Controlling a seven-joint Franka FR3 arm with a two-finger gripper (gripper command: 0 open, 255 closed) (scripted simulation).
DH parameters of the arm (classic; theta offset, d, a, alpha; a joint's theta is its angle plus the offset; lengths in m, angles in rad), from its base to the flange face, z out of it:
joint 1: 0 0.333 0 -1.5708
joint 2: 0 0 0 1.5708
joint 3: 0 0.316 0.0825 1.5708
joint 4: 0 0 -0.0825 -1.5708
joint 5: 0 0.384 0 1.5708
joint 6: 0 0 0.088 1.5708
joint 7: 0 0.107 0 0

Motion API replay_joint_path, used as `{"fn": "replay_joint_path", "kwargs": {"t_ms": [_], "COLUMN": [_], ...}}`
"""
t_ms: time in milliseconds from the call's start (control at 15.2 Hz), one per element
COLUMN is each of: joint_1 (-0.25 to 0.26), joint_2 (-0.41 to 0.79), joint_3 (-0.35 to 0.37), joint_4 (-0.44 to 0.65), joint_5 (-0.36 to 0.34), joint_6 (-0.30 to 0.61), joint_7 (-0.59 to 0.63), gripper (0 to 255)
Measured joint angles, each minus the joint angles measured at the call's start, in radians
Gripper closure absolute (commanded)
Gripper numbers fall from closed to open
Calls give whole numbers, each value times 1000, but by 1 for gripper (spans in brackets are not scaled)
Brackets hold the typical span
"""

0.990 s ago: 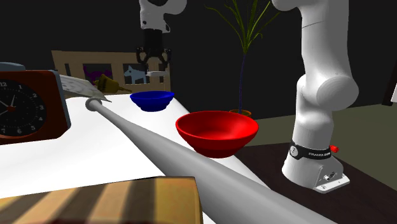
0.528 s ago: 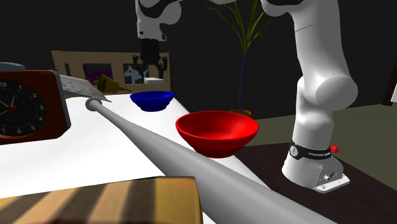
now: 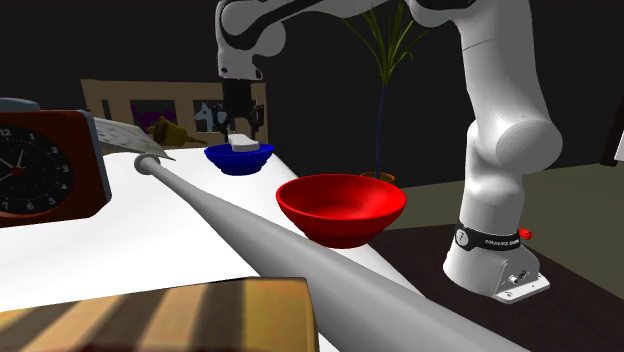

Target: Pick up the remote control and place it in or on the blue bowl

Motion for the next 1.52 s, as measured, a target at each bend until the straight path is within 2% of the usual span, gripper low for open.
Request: {"fn": "replay_joint_path", "kwargs": {"t_ms": [528, 594, 990, 1254, 1518], "joint_1": [1, 1, 1, 2, 0], "joint_2": [6, 6, 6, -14, -11], "joint_3": [1, 1, 1, 1, 0], "joint_4": [-15, -15, -15, 62, 89], "joint_5": [0, 0, 0, -1, -1], "joint_6": [22, 22, 22, -73, -98], "joint_7": [1, 1, 1, 6, 2], "gripper": [255, 0, 0, 0, 0]}}
